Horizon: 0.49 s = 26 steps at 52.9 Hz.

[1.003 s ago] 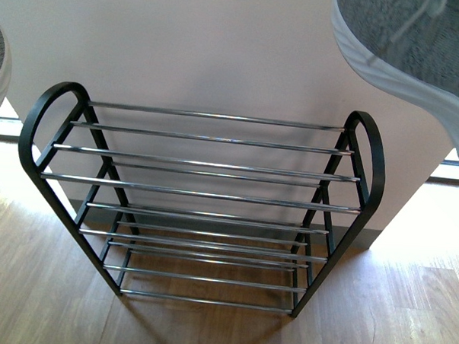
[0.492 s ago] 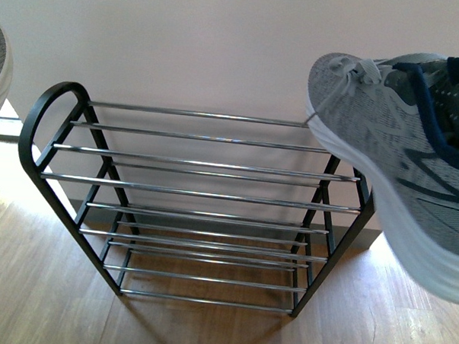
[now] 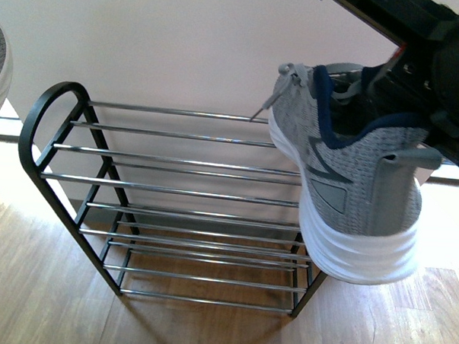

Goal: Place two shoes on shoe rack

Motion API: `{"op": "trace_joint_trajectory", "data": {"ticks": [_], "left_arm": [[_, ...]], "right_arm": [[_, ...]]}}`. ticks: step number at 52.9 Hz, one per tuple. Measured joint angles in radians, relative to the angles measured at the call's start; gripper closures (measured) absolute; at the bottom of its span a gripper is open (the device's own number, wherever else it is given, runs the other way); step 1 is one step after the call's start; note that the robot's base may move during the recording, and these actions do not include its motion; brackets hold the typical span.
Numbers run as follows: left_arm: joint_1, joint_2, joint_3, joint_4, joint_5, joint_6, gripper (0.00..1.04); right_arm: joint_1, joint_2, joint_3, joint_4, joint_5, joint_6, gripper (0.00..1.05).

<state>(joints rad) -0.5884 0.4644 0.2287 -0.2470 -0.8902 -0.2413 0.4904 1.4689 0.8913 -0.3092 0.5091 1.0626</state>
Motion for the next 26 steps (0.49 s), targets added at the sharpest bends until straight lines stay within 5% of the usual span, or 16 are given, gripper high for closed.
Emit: {"op": "trace_joint_trajectory", "data": {"ticks": [26], "left_arm": [[0.000,0.000,0.000,0.000,0.000,0.000,1.03]], "right_arm": [[-0.063,0.387,0.253,0.025,0.020,0.051,1.03]]}}
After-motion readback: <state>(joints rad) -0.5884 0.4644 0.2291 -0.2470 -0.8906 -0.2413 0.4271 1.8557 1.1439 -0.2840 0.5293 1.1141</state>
